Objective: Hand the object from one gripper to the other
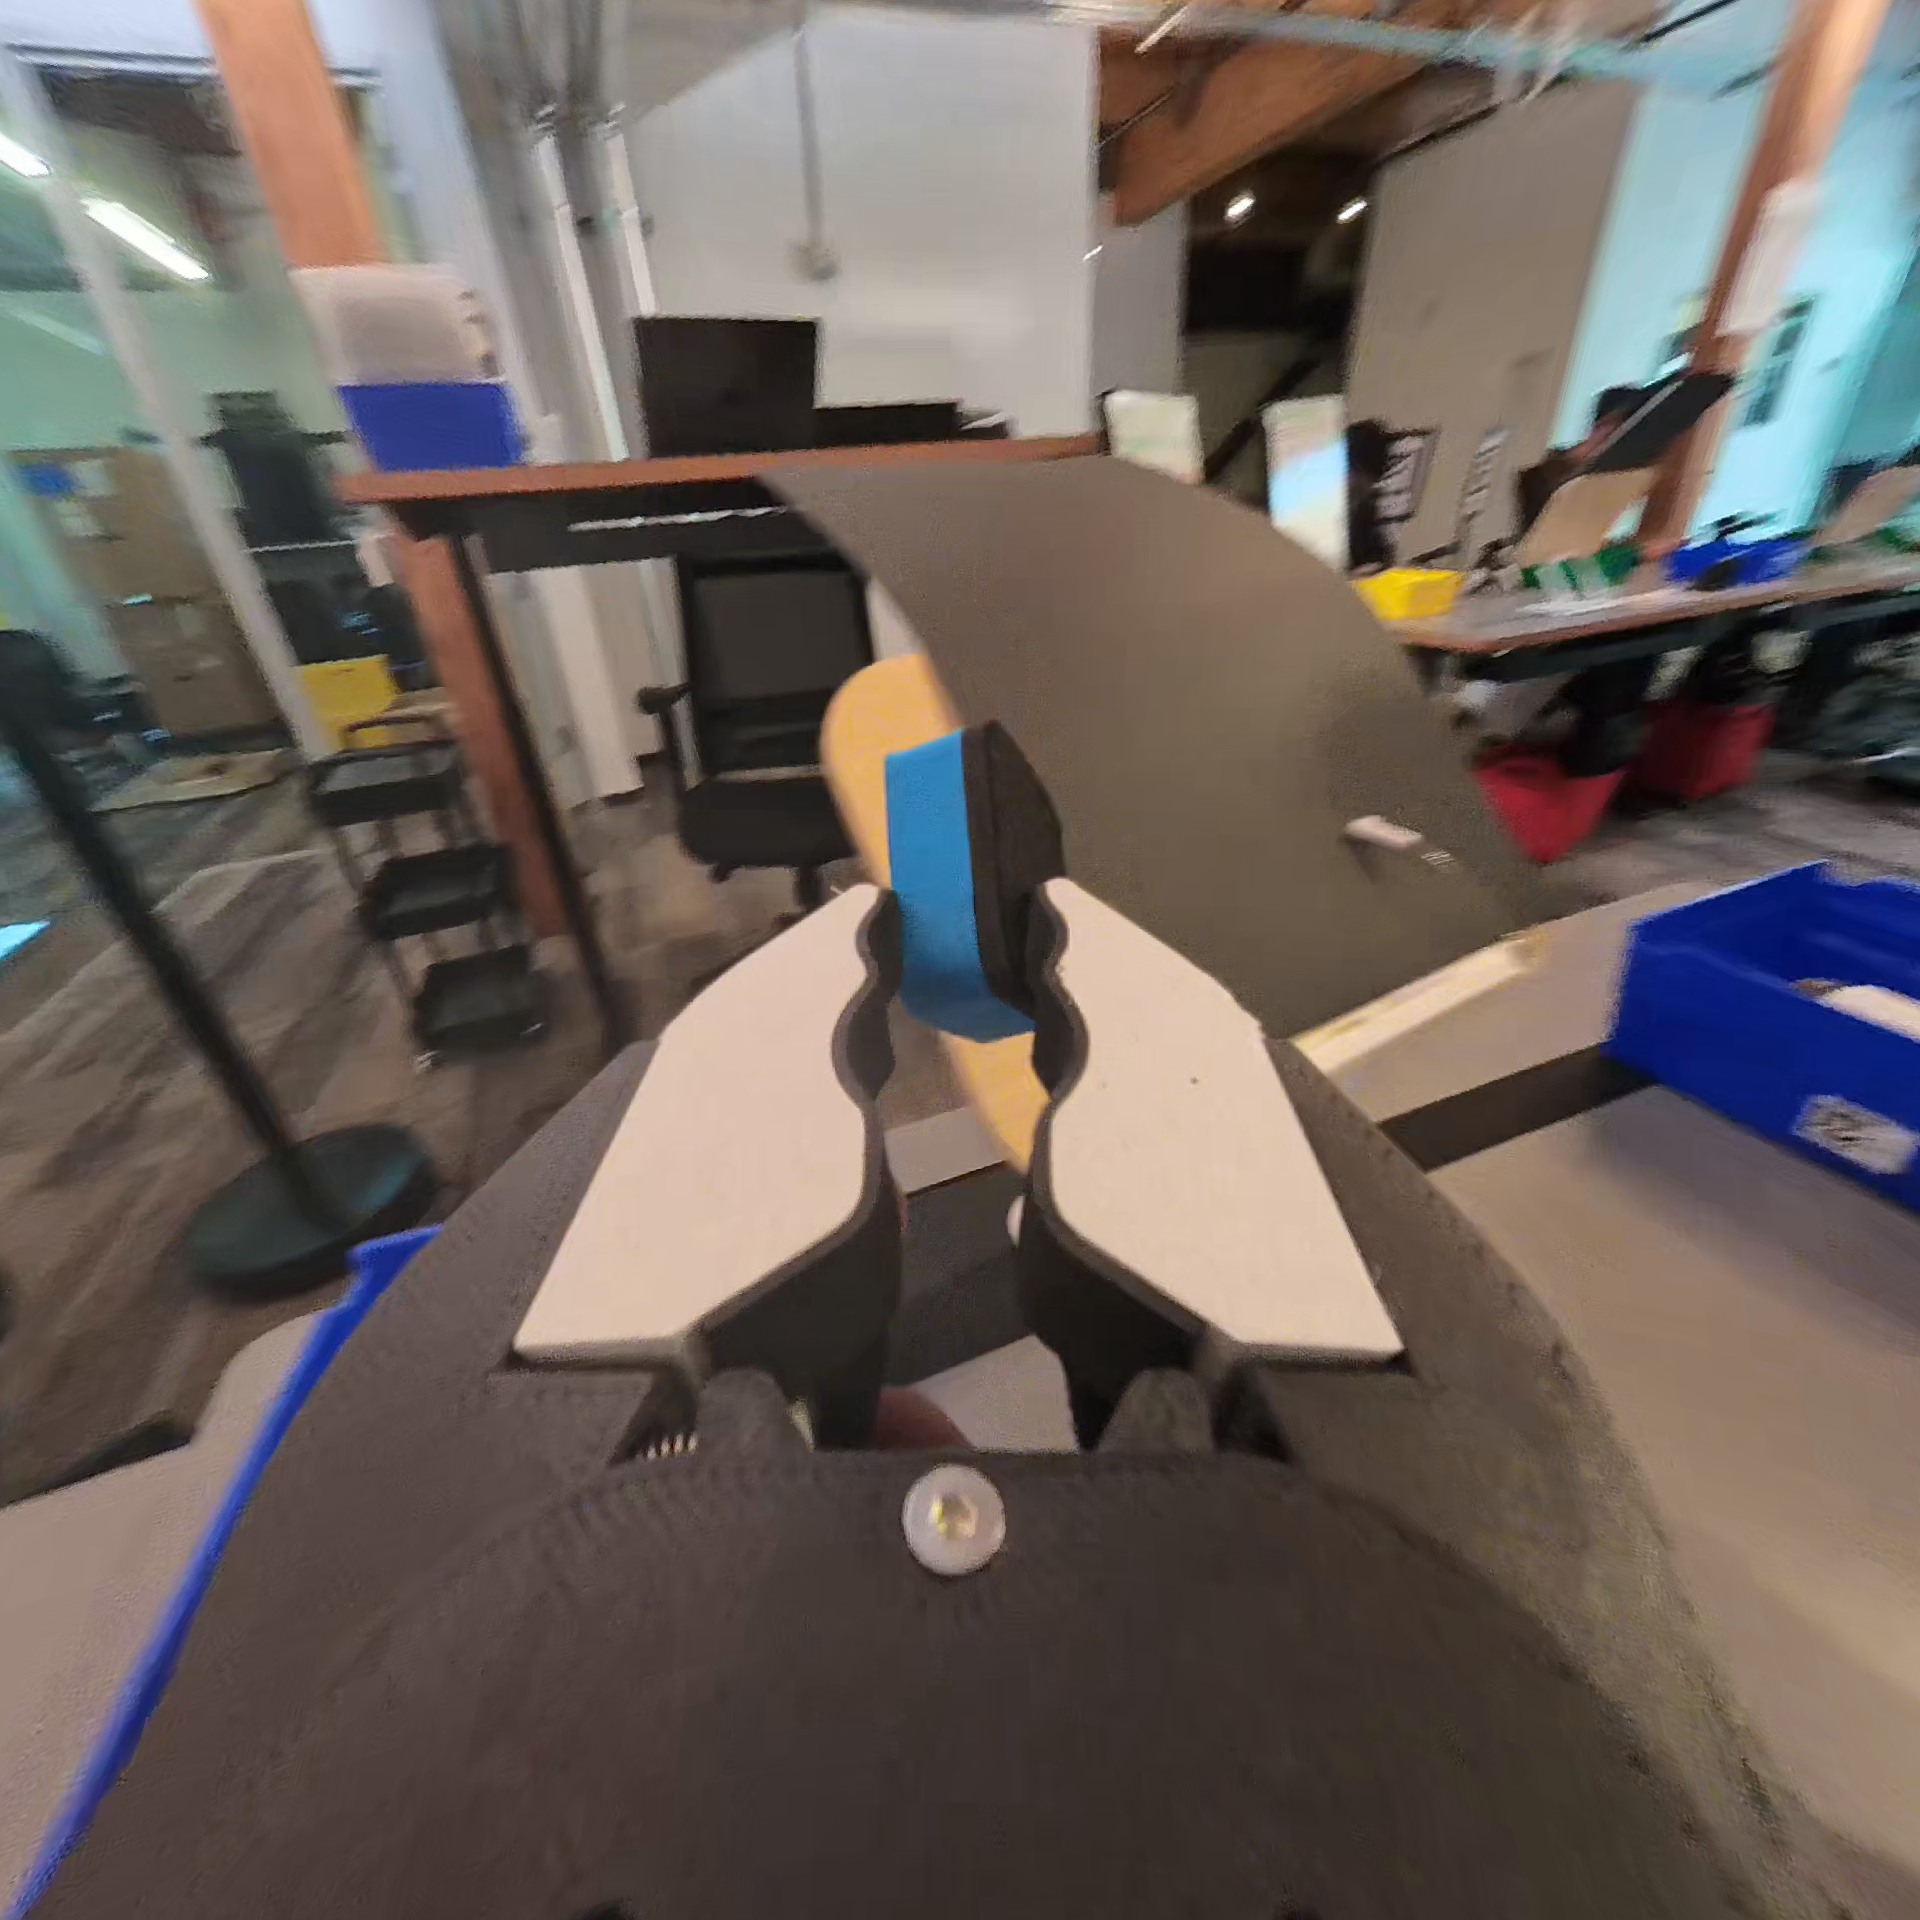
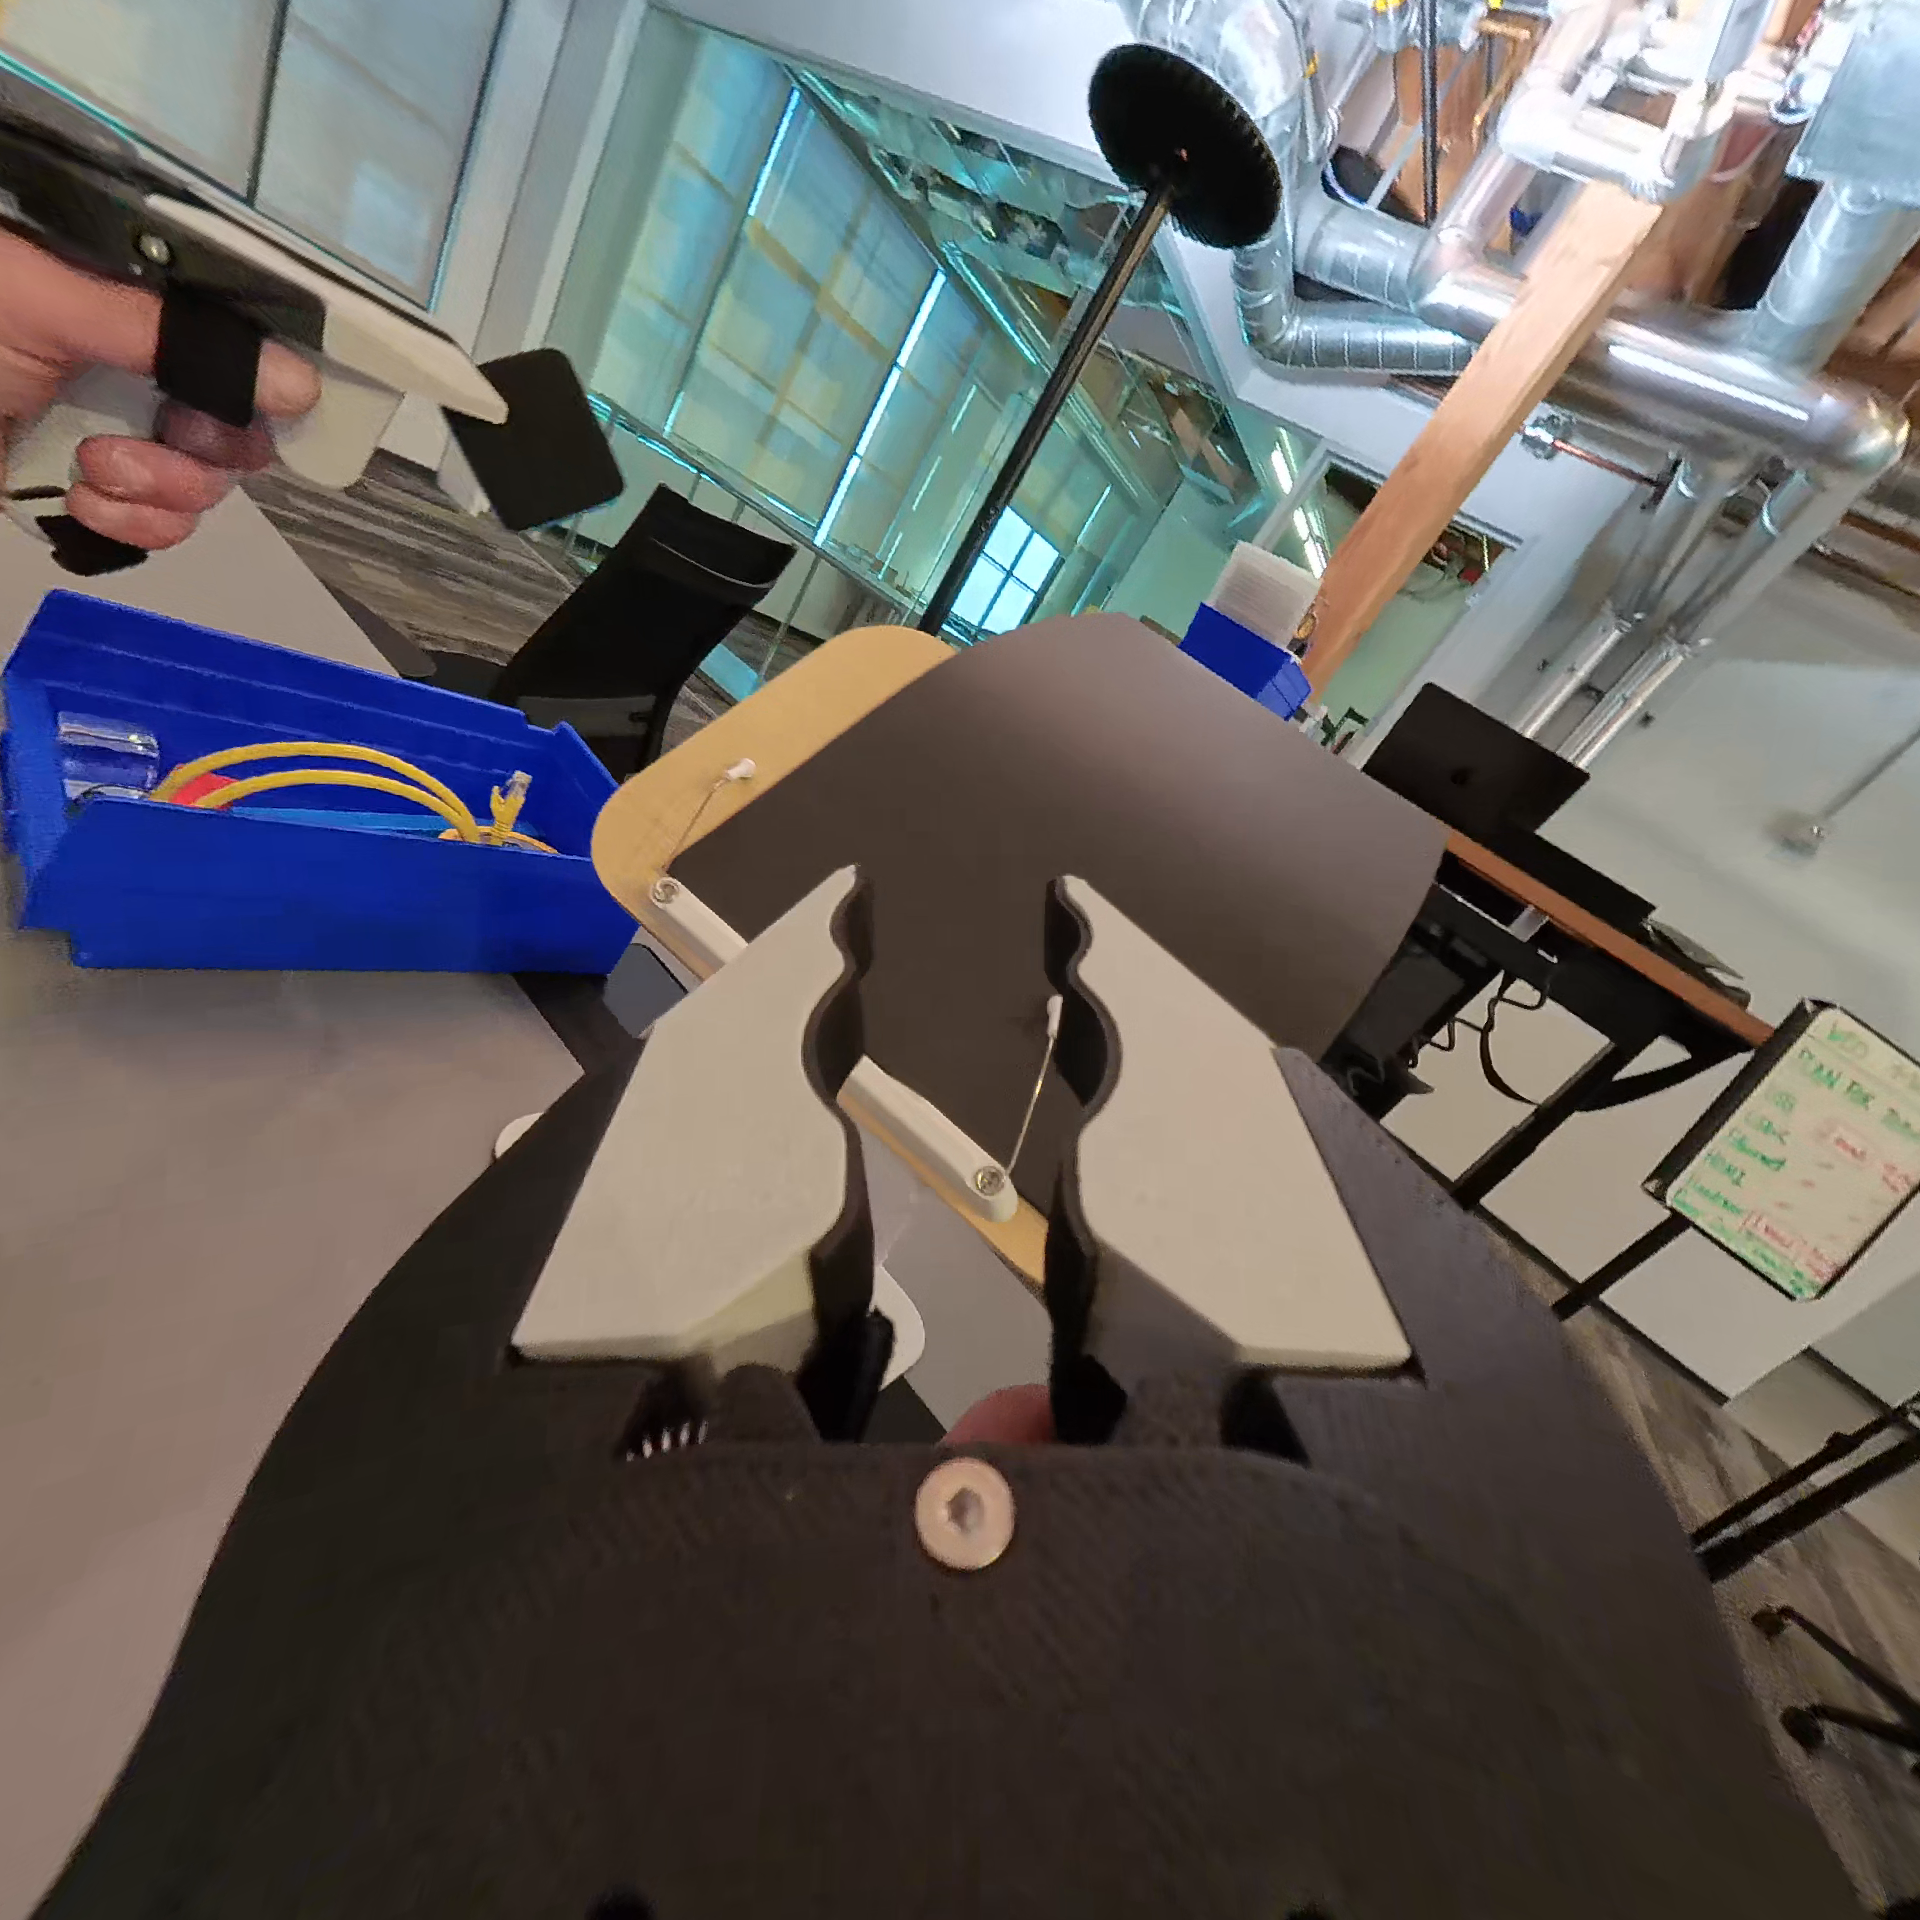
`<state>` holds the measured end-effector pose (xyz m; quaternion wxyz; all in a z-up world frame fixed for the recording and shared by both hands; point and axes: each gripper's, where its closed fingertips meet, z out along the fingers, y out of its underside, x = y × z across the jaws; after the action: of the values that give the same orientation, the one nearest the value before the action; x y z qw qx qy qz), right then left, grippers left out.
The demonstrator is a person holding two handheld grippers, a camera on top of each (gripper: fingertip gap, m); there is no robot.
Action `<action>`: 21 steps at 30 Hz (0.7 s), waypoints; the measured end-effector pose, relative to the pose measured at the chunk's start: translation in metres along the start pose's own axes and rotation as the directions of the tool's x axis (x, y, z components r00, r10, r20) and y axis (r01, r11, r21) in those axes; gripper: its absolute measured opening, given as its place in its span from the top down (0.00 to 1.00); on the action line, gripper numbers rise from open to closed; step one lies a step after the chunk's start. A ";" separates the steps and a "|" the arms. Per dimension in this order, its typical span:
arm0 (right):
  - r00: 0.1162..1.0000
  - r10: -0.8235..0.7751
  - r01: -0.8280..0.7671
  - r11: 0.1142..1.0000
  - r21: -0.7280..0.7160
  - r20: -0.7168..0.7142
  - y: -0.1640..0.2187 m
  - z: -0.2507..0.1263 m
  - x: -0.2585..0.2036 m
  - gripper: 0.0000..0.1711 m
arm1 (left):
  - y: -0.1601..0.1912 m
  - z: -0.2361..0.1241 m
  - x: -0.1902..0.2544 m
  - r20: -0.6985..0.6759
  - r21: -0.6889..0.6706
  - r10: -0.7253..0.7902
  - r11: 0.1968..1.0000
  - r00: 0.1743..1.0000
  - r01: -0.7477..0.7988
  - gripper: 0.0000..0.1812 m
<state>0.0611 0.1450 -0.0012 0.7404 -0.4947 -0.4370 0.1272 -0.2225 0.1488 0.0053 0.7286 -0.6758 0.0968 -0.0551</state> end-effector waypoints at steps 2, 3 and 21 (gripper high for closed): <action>1.000 -0.018 0.018 1.000 0.008 0.007 -0.004 0.002 -0.006 0.82 | -0.014 -0.003 0.031 -0.082 0.053 -0.039 0.998 0.996 0.044 0.87; 1.000 -0.027 0.026 1.000 0.011 0.013 -0.005 0.003 -0.009 0.82 | -0.018 -0.003 0.046 -0.131 0.066 -0.053 0.996 0.990 0.062 0.87; 0.983 -0.182 0.183 0.982 -0.039 0.038 0.002 0.028 -0.050 0.67 | 0.011 0.009 0.156 -0.492 -0.010 -0.308 0.937 0.814 0.349 0.88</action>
<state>0.0103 0.1325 -0.0259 0.7307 -0.4657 -0.4958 0.0579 -0.0689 0.1254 -0.0154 0.6866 -0.6166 0.1565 -0.3520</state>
